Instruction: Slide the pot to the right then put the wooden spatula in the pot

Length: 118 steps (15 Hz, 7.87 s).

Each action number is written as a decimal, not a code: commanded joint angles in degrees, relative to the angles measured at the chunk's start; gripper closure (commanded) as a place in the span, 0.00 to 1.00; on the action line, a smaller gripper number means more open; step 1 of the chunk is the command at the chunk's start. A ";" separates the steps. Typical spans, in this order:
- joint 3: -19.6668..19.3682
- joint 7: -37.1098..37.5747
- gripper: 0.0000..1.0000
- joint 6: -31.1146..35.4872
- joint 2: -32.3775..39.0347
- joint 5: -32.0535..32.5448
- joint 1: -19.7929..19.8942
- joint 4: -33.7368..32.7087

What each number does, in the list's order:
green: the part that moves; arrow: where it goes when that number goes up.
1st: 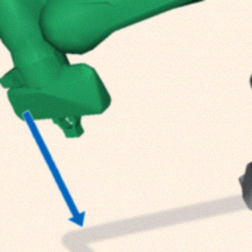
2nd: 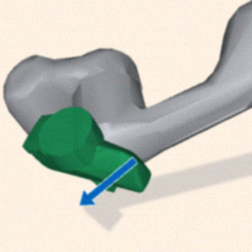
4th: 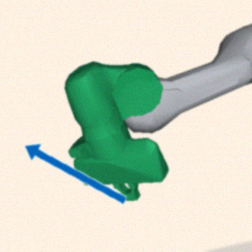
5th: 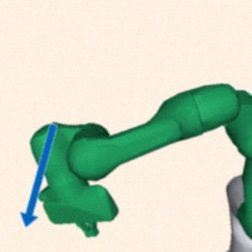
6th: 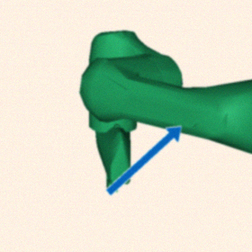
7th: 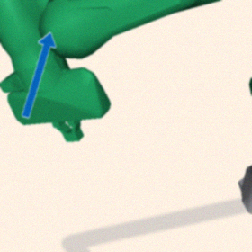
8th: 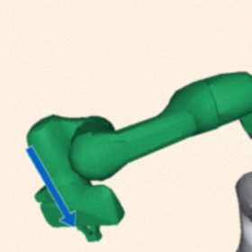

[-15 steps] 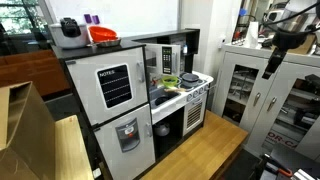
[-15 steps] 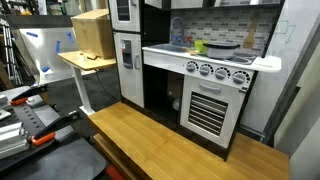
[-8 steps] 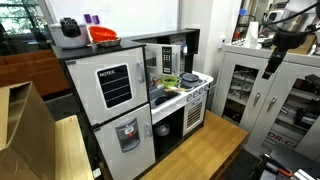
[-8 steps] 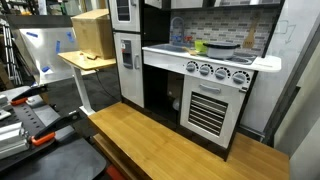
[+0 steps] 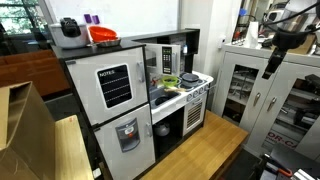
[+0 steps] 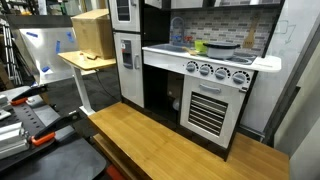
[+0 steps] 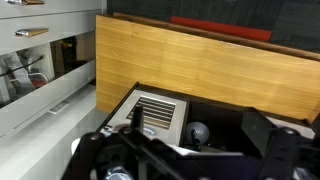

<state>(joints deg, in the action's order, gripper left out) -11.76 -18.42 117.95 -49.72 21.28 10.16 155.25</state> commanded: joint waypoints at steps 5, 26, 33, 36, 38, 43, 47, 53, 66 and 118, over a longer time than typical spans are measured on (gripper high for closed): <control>-0.16 0.15 0.00 -0.27 -0.02 0.13 -0.28 -0.16; -10.96 -40.49 0.00 26.31 21.90 -9.02 -9.04 -4.13; -11.02 -40.70 0.00 26.31 21.86 -9.03 -9.04 -4.15; -12.29 -43.96 0.00 27.44 26.78 -12.50 -11.70 -7.58; -13.46 -48.42 0.00 29.05 30.56 -16.32 -13.82 -10.42; -13.57 -65.50 0.00 37.74 43.09 -26.87 -15.29 -18.86; -14.92 -82.12 0.00 34.39 52.95 -42.91 -17.83 -29.66; -6.05 -83.13 0.00 32.93 57.58 -45.42 -9.57 -34.48; -4.74 -89.75 0.00 39.77 68.87 -57.35 -8.09 -43.17; 13.53 -69.03 1.00 17.32 97.27 -27.12 12.34 -82.26</control>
<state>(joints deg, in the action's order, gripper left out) -0.19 -87.42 140.83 48.66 -5.47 21.18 73.78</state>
